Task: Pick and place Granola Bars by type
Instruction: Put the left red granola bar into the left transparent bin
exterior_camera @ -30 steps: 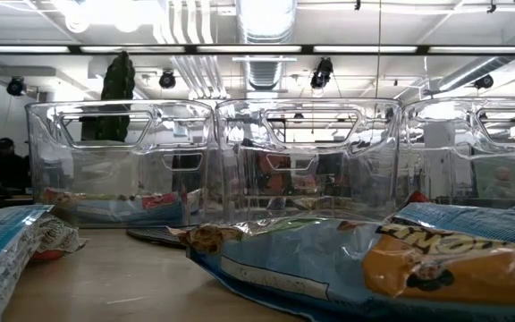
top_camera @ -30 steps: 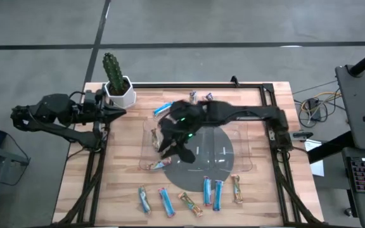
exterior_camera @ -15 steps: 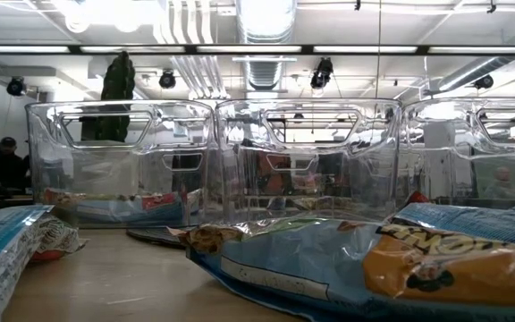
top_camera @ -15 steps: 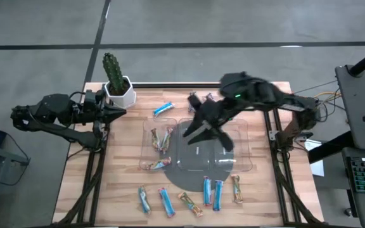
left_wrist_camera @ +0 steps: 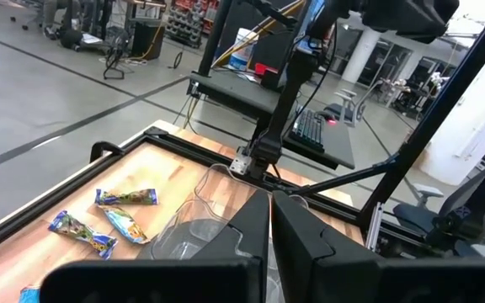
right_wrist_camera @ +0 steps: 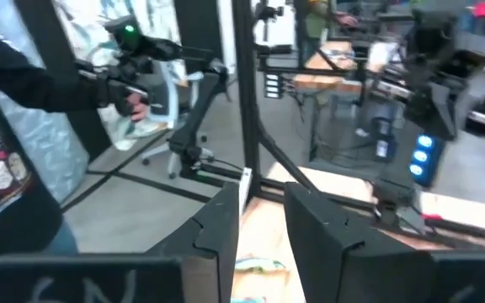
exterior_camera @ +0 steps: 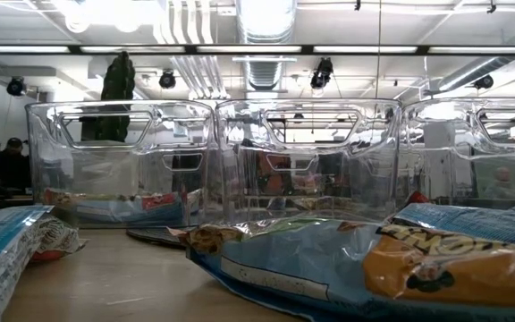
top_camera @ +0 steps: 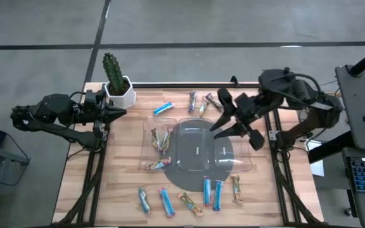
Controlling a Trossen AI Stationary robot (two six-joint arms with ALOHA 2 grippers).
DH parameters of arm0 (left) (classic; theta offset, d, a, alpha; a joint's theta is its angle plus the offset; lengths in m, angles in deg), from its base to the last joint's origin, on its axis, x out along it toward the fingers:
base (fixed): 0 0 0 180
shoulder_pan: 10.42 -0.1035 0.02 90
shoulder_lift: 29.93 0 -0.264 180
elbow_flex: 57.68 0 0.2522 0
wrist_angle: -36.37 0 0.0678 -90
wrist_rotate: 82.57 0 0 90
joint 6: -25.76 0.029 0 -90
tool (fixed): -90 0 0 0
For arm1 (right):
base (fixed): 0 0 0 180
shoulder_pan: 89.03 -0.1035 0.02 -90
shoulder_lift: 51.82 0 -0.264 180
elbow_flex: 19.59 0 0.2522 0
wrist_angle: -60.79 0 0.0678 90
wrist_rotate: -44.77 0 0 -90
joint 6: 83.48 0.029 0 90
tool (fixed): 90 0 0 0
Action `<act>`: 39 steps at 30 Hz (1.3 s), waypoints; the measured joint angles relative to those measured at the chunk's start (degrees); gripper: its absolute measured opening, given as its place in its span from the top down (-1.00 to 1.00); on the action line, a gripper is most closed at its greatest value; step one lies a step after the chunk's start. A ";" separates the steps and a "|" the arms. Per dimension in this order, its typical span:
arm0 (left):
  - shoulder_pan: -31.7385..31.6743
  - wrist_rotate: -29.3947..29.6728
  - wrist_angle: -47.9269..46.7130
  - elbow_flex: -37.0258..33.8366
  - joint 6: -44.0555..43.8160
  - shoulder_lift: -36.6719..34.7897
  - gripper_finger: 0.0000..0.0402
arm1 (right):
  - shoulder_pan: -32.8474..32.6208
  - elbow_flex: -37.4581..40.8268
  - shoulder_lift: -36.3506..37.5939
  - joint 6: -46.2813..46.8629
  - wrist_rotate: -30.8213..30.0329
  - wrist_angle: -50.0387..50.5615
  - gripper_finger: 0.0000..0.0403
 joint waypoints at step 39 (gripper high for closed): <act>0.04 0.11 0.06 0.00 0.90 2.02 1.00 | -3.27 47.44 43.60 2.46 -25.18 -7.49 0.96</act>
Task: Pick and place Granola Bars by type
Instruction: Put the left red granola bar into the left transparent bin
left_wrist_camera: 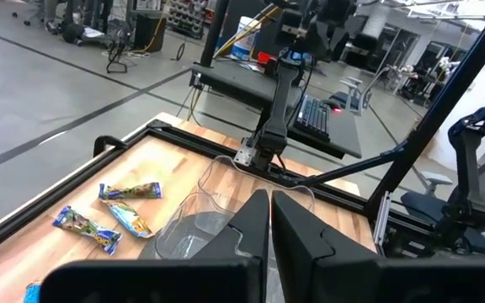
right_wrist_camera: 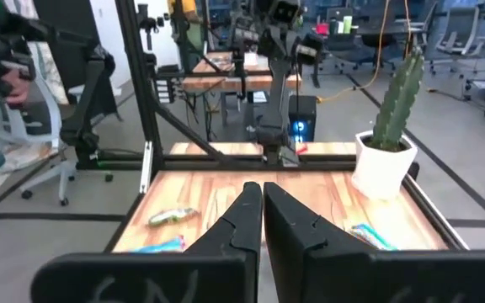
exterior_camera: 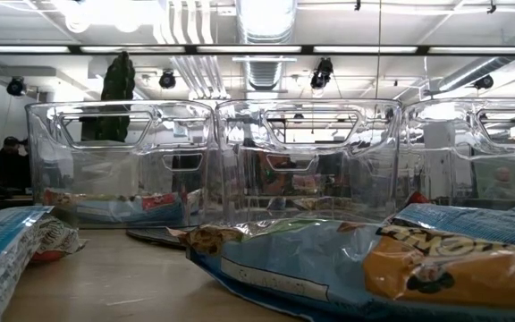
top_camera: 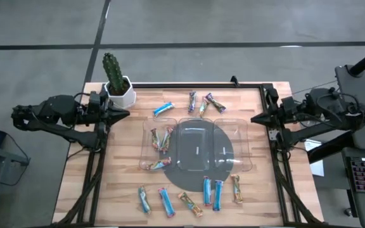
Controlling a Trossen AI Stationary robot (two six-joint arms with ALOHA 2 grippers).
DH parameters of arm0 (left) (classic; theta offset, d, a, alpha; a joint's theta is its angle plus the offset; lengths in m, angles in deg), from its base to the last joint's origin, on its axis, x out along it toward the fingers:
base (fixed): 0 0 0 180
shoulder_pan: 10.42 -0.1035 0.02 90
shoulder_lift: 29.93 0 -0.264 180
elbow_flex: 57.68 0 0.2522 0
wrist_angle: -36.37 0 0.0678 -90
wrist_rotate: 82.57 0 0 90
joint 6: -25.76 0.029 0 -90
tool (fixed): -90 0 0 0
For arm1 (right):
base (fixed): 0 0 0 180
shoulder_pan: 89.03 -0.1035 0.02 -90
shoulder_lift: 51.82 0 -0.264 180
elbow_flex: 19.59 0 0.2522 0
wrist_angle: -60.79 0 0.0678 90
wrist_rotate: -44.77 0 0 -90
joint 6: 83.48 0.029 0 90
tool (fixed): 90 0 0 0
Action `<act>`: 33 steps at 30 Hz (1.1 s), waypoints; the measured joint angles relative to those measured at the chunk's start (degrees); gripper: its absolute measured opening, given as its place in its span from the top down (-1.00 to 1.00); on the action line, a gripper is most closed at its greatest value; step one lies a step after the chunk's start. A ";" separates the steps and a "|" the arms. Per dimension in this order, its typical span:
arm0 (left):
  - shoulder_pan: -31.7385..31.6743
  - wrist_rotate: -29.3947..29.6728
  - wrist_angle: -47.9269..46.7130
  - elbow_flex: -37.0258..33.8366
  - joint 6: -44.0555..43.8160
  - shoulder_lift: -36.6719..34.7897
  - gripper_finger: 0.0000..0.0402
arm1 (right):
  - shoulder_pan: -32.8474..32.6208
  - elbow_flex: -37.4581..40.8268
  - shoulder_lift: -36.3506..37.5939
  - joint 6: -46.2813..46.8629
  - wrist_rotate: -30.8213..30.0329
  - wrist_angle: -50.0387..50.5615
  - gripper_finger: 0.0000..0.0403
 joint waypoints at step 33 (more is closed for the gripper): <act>0.84 -18.51 9.05 14.23 11.55 17.30 1.00 | 0.02 8.15 16.24 -0.59 -6.06 0.31 0.96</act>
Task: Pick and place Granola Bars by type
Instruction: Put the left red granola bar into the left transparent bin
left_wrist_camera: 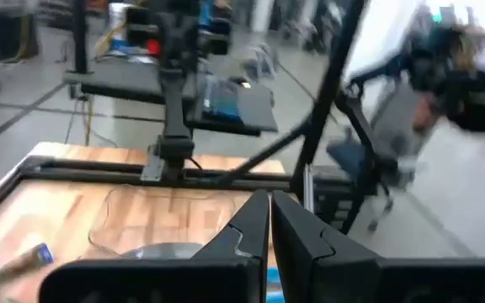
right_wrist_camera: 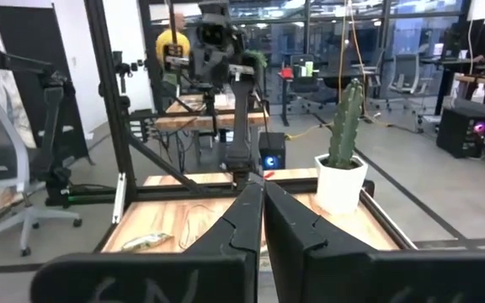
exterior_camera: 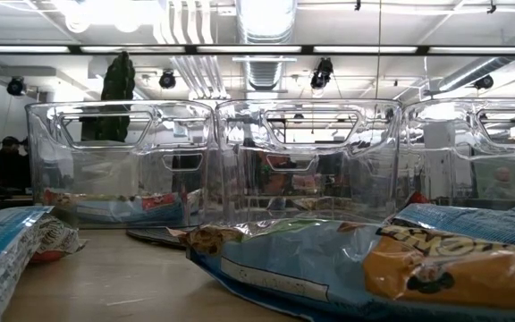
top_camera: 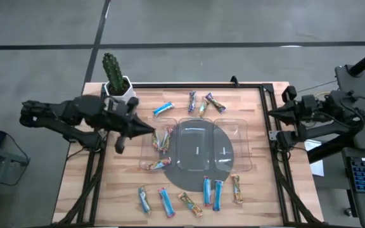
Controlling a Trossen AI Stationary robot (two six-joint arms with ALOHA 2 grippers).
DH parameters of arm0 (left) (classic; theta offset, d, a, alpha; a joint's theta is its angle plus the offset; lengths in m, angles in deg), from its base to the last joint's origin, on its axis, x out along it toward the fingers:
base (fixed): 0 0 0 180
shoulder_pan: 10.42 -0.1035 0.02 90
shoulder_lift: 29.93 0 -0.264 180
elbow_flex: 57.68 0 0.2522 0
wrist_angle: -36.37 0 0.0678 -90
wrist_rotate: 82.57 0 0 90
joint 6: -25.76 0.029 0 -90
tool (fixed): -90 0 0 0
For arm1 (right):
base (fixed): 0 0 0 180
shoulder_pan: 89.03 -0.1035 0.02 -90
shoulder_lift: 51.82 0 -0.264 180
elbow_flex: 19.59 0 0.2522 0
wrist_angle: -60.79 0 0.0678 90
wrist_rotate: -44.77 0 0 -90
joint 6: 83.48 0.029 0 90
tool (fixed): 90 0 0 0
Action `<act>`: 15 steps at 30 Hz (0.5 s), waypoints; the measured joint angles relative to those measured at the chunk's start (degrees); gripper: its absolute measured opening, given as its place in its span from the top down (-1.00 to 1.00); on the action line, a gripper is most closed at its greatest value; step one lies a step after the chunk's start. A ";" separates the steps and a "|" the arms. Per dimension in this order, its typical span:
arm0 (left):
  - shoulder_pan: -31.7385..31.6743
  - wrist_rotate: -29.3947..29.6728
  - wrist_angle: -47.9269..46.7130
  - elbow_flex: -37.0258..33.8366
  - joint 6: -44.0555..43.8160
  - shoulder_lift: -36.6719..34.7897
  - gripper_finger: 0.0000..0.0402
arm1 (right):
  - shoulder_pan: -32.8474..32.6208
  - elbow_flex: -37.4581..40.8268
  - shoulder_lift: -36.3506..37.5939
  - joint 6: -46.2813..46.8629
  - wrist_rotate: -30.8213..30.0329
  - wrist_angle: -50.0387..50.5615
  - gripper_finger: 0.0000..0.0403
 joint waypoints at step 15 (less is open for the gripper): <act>2.55 -12.34 -24.92 32.08 -3.49 23.27 0.77 | 0.00 -2.19 -0.91 -0.38 0.09 0.02 0.96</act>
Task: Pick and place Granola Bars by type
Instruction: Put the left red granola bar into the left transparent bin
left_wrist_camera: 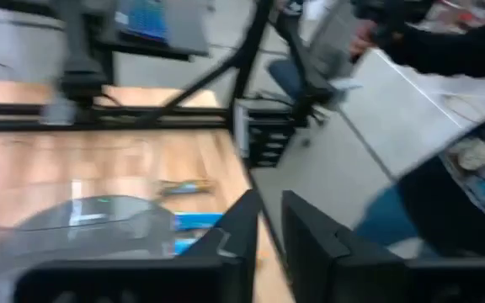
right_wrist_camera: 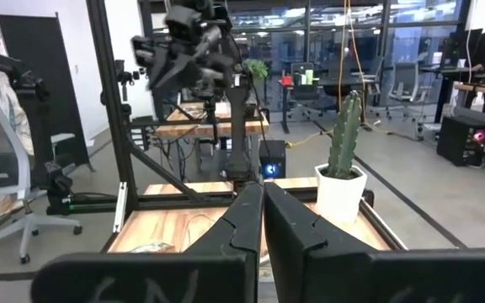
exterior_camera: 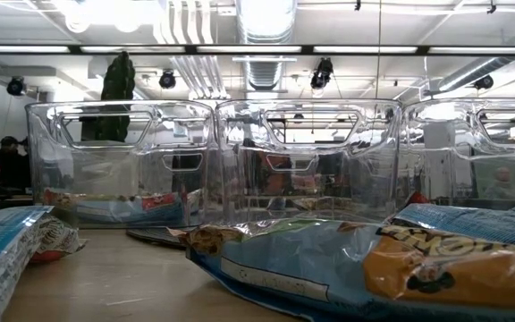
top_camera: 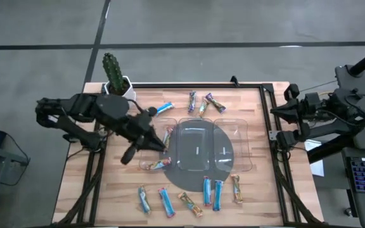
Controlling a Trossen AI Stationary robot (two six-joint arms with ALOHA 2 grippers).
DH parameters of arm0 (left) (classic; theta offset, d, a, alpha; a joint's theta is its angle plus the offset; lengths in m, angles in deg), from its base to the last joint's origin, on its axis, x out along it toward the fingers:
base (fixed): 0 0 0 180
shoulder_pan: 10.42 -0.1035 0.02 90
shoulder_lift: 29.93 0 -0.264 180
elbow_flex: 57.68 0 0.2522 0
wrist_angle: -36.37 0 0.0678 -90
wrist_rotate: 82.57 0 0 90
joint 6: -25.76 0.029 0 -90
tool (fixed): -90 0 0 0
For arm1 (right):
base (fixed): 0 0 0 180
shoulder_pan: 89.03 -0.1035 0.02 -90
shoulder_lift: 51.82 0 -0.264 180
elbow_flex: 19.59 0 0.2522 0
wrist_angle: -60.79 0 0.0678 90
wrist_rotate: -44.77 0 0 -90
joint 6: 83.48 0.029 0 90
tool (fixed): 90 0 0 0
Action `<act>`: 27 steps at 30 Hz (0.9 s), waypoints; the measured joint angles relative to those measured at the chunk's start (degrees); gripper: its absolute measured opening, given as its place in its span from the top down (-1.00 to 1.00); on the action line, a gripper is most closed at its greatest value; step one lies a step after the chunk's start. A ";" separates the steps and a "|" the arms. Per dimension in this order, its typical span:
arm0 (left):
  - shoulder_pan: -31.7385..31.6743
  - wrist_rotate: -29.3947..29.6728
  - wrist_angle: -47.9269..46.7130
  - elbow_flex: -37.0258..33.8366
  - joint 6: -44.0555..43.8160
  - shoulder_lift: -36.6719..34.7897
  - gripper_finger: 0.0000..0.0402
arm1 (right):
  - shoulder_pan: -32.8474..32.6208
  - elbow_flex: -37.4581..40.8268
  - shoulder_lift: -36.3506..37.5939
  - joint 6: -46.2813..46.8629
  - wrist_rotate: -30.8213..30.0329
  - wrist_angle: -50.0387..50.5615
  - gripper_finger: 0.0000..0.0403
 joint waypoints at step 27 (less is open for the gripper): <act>9.81 -1.63 -21.40 1.49 8.94 24.69 0.21 | 0.01 0.28 0.00 2.67 -1.13 0.04 0.96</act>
